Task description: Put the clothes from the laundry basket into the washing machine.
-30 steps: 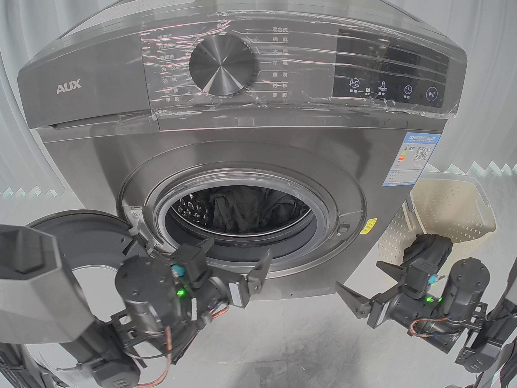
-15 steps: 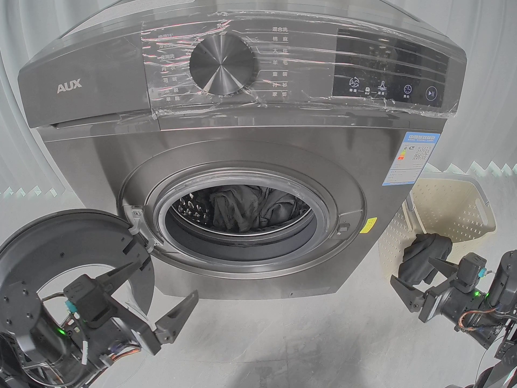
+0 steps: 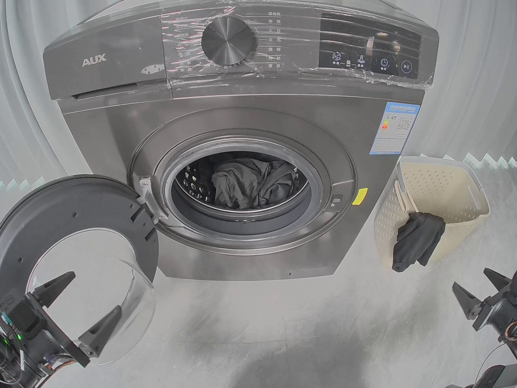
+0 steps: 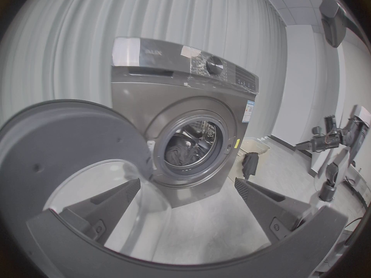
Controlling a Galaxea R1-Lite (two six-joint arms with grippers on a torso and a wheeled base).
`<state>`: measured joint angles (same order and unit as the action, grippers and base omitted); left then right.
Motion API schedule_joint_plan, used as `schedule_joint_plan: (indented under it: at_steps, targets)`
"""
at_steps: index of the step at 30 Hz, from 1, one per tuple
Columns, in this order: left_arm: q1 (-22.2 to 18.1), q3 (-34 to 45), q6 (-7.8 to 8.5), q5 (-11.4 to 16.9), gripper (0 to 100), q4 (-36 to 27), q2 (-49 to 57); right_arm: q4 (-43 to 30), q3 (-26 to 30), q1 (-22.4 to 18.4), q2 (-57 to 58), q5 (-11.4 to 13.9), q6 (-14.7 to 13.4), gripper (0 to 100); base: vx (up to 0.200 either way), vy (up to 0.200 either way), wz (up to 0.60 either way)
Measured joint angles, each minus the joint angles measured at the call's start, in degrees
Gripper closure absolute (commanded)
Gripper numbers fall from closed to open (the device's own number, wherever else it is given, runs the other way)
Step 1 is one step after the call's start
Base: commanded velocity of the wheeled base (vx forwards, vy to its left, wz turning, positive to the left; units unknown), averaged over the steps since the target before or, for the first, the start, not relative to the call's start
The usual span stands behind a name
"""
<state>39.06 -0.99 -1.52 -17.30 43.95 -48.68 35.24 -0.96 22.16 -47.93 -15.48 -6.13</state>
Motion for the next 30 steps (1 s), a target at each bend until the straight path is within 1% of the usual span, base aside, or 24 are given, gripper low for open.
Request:
schedule_joint_plan:
  at_steps: [3, 6, 10, 11, 13, 16, 18, 20, 21, 23, 26, 28, 30]
  targets:
    - [-4.6, 0.0, 0.35, 0.3, 0, -4.8, 6.4, -5.1, 0.0, -3.8, 7.9, 0.6, 0.6, 0, -0.2, 0.0, 0.0]
    - [-8.4, 0.0, 0.49, 0.7, 0, -9.1, 11.8, -10.4, 0.0, -6.9, 15.0, 1.6, 1.1, 0, 0.0, 0.0, 0.0]
    - [-12.8, 0.0, 0.51, 1.2, 0, -16.3, 18.2, -20.6, 0.0, -10.3, 25.2, 3.8, 2.0, 0, 0.0, 0.0, 0.0]
    - [-14.1, 0.0, 0.6, 1.3, 0, -19.2, 20.0, -24.2, 0.0, -11.1, 28.1, 4.4, 2.1, 0, 0.0, 0.0, 0.0]
    - [-16.6, 0.0, 0.79, 1.5, 0, -24.0, 23.2, -29.1, 0.0, -12.3, 32.6, 5.2, 2.2, 0, 0.0, 0.0, 0.0]
    - [-20.0, 0.0, 0.9, 1.8, 0, -29.6, 27.4, -32.2, 0.0, -13.4, 36.8, 6.1, 2.5, 0, 0.0, 0.0, 0.0]
    - [-23.2, 0.0, 0.77, 3.0, 0, -34.5, 30.7, -32.3, 0.0, -14.0, 38.9, 7.3, 3.1, 0, 0.0, 0.0, 0.0]
    - [-27.4, 0.0, 0.62, 4.4, 0, -37.6, 33.7, -32.3, 0.0, -14.4, 40.3, 8.5, 3.5, 0, 0.0, 0.0, 0.0]
    - [-29.4, 0.0, 0.57, 5.0, 0, -38.2, 34.9, -32.2, 0.0, -14.5, 40.7, 8.7, 3.6, 0, 0.0, 0.0, 0.0]
    - [-33.9, 0.0, 0.55, 6.0, 0, -39.1, 37.2, -32.2, 0.0, -14.8, 41.4, 8.5, 3.9, 0, 0.0, 0.0, 0.0]
    - [-38.5, 0.0, 0.49, 8.1, 0, -39.9, 40.2, -32.0, 0.0, -15.2, 42.1, 7.3, 4.0, 0, 0.0, 0.0, 0.0]
    - [-39.9, 0.0, 0.41, 10.1, 0, -40.5, 42.1, -31.9, 0.0, -15.4, 42.3, 5.7, 4.1, 0, 0.0, 0.0, 0.0]
    - [-40.2, 0.0, 0.33, 12.4, 0, -40.8, 43.8, -31.8, 0.0, -15.8, 42.6, 3.4, 5.2, 0, 0.0, 0.0, 0.0]
